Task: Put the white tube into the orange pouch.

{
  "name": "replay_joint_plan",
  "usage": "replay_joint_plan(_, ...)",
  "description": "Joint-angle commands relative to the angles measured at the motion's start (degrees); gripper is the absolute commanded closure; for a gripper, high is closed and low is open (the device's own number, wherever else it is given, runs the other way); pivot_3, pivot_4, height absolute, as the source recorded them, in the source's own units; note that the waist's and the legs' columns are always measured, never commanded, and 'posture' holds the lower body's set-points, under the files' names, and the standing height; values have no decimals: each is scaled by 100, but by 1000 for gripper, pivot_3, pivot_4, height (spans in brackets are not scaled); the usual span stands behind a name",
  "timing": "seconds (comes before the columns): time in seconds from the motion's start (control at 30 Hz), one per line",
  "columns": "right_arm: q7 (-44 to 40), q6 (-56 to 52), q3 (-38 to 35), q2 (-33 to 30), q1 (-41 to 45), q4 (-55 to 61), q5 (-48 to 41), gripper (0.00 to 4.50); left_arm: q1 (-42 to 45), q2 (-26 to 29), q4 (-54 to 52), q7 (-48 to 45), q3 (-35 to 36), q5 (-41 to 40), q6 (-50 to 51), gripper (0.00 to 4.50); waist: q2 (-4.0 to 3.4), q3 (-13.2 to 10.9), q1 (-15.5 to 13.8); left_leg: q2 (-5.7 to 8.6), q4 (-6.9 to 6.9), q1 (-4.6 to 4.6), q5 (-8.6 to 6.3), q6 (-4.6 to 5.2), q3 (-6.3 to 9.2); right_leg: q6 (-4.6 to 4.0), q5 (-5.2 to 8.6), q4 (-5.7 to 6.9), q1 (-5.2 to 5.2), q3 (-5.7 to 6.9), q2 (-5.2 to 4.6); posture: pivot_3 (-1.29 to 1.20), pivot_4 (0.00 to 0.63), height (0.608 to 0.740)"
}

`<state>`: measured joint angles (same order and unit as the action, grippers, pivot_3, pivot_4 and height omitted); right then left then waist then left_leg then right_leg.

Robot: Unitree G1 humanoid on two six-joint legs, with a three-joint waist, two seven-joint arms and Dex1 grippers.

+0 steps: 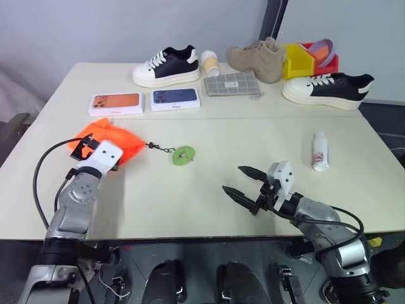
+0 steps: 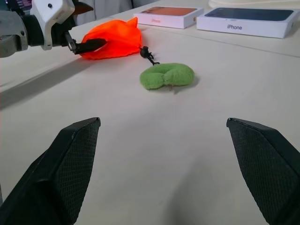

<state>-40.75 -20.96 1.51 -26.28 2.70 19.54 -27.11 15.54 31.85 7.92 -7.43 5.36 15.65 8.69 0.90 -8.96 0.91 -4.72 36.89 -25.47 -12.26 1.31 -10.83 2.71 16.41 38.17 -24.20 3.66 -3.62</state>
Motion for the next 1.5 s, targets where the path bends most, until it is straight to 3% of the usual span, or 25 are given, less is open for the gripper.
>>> replay_joint_plan(0.03, 12, 119, -59, 26, 41, 159, 15, 25, -104, 66, -325, -124, 211, -201, 20, 0, 1, 1, -7, -1, 2, 0, -1, 1, 1, 0, 0, 0, 3, 0, 0, 0, 150, 740)
replay_joint_plan(0.33, 45, 125, -50, 53, 72, 146, 42, 25, -109, 143, -311, -96, 158, -124, 41, 0, 1, 1, -10, -1, 5, 1, -2, 2, 2, -1, 0, 1, 4, 1, 0, 0, 150, 740)
replay_joint_plan(0.43, 47, 126, -52, 62, 78, 148, 60, 0, -127, 151, -366, -178, 108, -136, -14, 1220, 1, 1, -8, -1, 5, 1, -2, 2, 2, -1, 1, 1, 4, 1, 0, 0, 150, 740)
replay_joint_plan(0.63, 51, 123, -22, 96, 85, 153, 100, 0, -196, 137, -557, -354, 76, -188, -111, 4396, 1, 1, -6, -1, 5, 1, -3, 1, 2, -2, 1, 1, 4, 1, 0, 0, 150, 740)
replay_joint_plan(0.87, 35, 106, 7, 110, 133, 139, 101, 0, -305, 162, -768, -516, 144, -280, -139, 4484, 1, 1, -6, -1, 6, 1, -2, 1, 2, -1, 1, 2, 4, 1, 0, 0, 150, 740)
replay_joint_plan(1.03, 90, 132, -83, 86, 219, 82, 148, 0, -410, 93, -1097, -909, 439, -954, -157, 4484, 1, 1, -6, -2, 7, 1, -3, 1, 2, -2, 1, 2, 5, 1, -1, 0, 150, 740)
replay_joint_plan(1.23, 516, 395, -688, -52, 564, -404, 426, 0, -588, 69, -1474, -1543, 681, -1817, 137, 4484, 1, 1, -7, -2, 9, 1, -3, 2, 2, -2, 1, 2, 7, 1, -1, 0, 150, 740)
replay_joint_plan(1.5, 1022, 859, -1701, -517, 626, -1307, 851, 0, -426, -151, -1975, -1977, 263, -2287, 535, 4484, 1, 1, -11, 0, 13, 2, -2, 2, 0, 1, 0, 2, 12, 2, 3, 0, 150, 740)
